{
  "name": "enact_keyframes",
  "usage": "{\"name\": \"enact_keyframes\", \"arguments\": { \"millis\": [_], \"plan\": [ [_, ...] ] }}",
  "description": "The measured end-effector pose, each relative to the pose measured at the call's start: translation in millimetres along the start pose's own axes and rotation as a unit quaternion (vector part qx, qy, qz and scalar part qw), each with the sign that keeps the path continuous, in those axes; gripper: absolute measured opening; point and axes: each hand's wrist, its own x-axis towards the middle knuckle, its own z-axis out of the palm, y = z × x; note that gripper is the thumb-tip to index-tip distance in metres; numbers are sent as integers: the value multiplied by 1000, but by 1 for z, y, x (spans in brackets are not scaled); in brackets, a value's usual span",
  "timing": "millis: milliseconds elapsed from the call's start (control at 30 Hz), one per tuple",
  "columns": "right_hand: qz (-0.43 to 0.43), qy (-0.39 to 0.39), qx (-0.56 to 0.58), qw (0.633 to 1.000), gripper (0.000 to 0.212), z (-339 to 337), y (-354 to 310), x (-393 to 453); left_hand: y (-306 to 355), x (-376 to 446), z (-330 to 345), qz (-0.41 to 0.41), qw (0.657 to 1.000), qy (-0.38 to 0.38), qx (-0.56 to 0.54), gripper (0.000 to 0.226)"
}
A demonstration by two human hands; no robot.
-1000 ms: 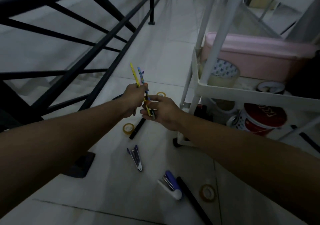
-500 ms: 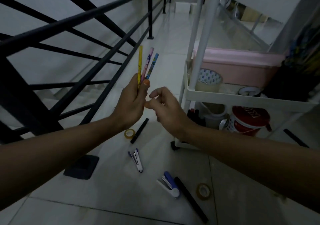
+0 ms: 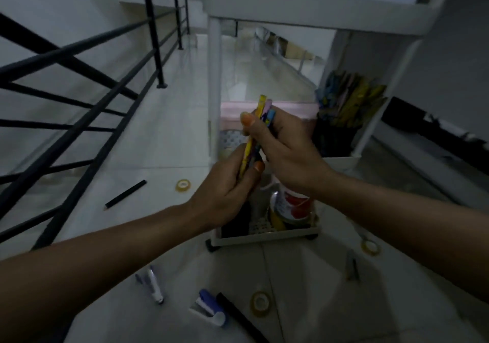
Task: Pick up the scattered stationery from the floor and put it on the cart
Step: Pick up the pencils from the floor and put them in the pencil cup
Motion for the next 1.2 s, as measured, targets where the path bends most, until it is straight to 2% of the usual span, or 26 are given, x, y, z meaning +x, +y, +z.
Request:
{"name": "enact_keyframes", "arguments": {
  "millis": [133,233,367,467,567,633,700,767,867,933,1067,1133,1200],
  "plan": [
    [-24,42,-100,994,28,-63,-5,-4,7,26,38,22,999,-34,4,12],
    [-15,58,-105,993,37,-97,-4,-7,17,43,64,31,999,-38,-4,21],
    [28,38,-60,997,29,-120,-6,-10,28,63,87,42,998,-34,-36,25],
    [-3,50,-113,992,32,-136,-9,-3,28,76,94,70,997,-31,-27,27],
    [-90,109,-195,971,26,-150,-14,12,23,87,99,66,994,81,-19,40],
    [-132,148,-227,954,18,-154,-15,20,18,95,101,11,987,161,-22,55],
    [-165,175,-243,940,8,-155,-13,24,11,105,102,-66,981,184,-11,67],
    [-176,199,-254,930,6,-156,-10,26,8,111,103,-88,985,150,-16,67],
    [-187,224,-256,921,12,-157,-5,27,9,114,108,5,996,81,-41,53],
    [-201,244,-254,914,11,-157,-5,28,10,117,113,-9,998,37,-52,52],
    [-228,275,-211,910,4,-158,-3,27,6,122,117,-46,993,18,-104,59],
    [-214,283,-181,917,3,-159,-3,27,3,122,116,-55,994,8,-95,58],
    [-207,280,-174,921,4,-159,-3,27,-2,122,118,-62,997,2,-42,63]
  ]
}}
